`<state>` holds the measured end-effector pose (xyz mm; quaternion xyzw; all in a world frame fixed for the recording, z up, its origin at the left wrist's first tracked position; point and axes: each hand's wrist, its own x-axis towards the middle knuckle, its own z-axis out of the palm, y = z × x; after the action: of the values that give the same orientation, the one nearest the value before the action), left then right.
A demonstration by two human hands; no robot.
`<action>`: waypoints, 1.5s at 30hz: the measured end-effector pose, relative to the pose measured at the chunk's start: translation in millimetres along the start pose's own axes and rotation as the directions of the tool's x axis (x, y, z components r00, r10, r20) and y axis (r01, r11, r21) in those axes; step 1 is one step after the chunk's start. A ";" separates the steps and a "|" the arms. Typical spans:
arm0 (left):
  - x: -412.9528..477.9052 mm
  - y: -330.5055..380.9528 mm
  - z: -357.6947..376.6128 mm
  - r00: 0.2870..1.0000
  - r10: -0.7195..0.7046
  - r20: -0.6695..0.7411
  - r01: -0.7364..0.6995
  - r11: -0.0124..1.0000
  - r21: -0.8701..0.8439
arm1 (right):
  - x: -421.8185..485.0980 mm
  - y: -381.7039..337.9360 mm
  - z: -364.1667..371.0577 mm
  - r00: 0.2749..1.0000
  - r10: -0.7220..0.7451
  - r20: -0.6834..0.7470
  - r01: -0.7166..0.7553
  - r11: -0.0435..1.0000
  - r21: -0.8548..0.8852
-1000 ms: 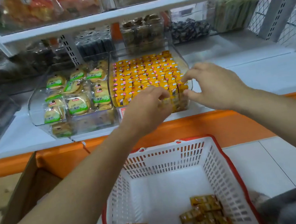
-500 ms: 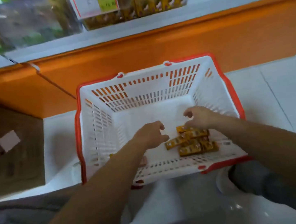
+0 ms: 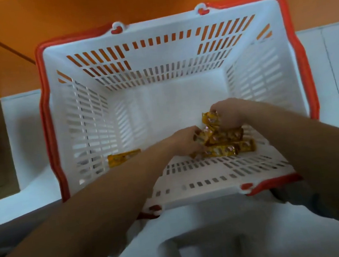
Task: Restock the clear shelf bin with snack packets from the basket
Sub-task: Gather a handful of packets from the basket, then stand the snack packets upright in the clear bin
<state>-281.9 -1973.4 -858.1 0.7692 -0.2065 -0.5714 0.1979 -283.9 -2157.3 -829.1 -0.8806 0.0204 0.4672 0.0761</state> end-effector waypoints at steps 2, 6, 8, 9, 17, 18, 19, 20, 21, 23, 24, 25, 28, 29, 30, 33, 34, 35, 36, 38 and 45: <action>-1.8 1.2 -2.2 1.000 0.025 -0.014 -0.025 1.000 -0.003 | -0.4 0.6 -1.6 1.000 0.003 -0.001 -0.003 0.998 0.057; -5.3 12.0 -2.7 0.995 0.089 -0.045 -0.092 0.993 -0.072 | -2.0 0.5 -9.6 0.977 0.040 -0.209 0.019 0.962 0.272; -5.5 19.8 1.6 0.995 0.102 -0.006 -0.102 0.990 -0.098 | -3.1 0.0 -14.9 0.958 0.049 -0.281 0.053 0.937 0.344; -4.7 23.2 3.7 0.995 0.102 0.020 -0.100 0.990 -0.095 | -3.3 -0.4 -17.0 0.953 0.052 -0.297 0.063 0.930 0.363; -4.8 25.7 4.1 0.988 0.080 0.133 -0.093 0.991 0.096 | -5.9 -4.6 -19.9 0.949 0.017 -0.316 0.133 0.884 0.448; -6.3 22.9 3.9 0.990 0.071 0.122 -0.084 0.991 0.108 | -7.2 -4.7 -21.5 0.946 0.025 -0.322 0.140 0.865 0.481; -8.5 20.5 3.0 0.992 0.061 0.111 -0.073 0.991 0.108 | -8.7 -4.7 -23.7 0.945 0.038 -0.325 0.148 0.836 0.529; -11.9 18.9 1.1 0.993 0.054 0.100 -0.064 0.993 0.098 | -10.8 -4.7 -26.5 0.944 0.050 -0.326 0.159 0.798 0.581; -16.4 17.9 -2.2 0.995 0.044 0.087 -0.051 0.995 0.083 | -13.4 -4.9 -29.8 0.944 0.058 -0.326 0.170 0.759 0.629; -28.1 17.3 -13.7 0.999 0.016 0.037 -0.017 0.999 0.037 | -20.7 -5.0 -37.8 0.941 0.061 -0.332 0.193 0.708 0.680; -35.3 17.2 -21.6 1.000 -0.004 0.001 0.004 1.000 -0.001 | -25.4 -4.5 -42.0 0.940 0.059 -0.337 0.208 0.684 0.699; -43.4 17.2 -30.6 0.999 -0.022 -0.038 0.020 0.999 -0.046 | -30.2 -4.2 -46.3 0.936 0.058 -0.347 0.226 0.657 0.719; -75.4 20.6 -60.7 0.987 -0.046 -0.156 0.013 0.979 -0.203 | -49.6 -5.6 -62.0 0.922 0.064 -0.381 0.278 0.575 0.769; -87.8 23.3 -70.8 0.980 -0.040 -0.193 -0.011 0.967 -0.253 | -57.9 -7.4 -67.9 0.919 0.066 -0.388 0.294 0.539 0.789; -101.0 26.9 -80.5 0.974 -0.033 -0.224 -0.037 0.953 -0.301 | -67.7 -10.4 -74.4 0.917 0.069 -0.394 0.309 0.502 0.808; -144.7 44.7 -108.8 0.959 -0.016 -0.282 -0.116 0.887 -0.447 | -101.8 -20.9 -100.2 0.903 0.070 -0.423 0.360 0.411 0.838; -161.4 52.0 -117.1 0.955 -0.007 -0.296 -0.144 0.862 -0.485 | -113.9 -24.1 -110.3 0.899 0.062 -0.434 0.381 0.382 0.842; -178.4 59.5 -124.6 0.949 0.010 -0.316 -0.179 0.841 -0.510 | -127.2 -27.9 -120.6 0.893 0.052 -0.446 0.402 0.354 0.845; -195.7 66.8 -131.6 0.940 0.032 -0.340 -0.218 0.824 -0.524 | -142.1 -32.2 -131.9 0.887 0.041 -0.461 0.423 0.330 0.844; -229.5 81.5 -142.5 0.915 0.076 -0.396 -0.294 0.797 -0.528 | -173.2 -41.5 -153.4 0.868 0.026 -0.496 0.466 0.300 0.832; -316.0 132.4 -161.1 0.757 0.119 -0.642 -0.558 0.630 -0.541 | -273.4 -64.9 -215.7 0.747 -0.122 -0.654 0.665 0.167 0.728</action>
<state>-222.0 -1901.3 -491.4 0.7058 -0.0534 -0.3083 0.6356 -253.9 -2135.7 -476.8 -0.7102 0.0683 0.1039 0.6930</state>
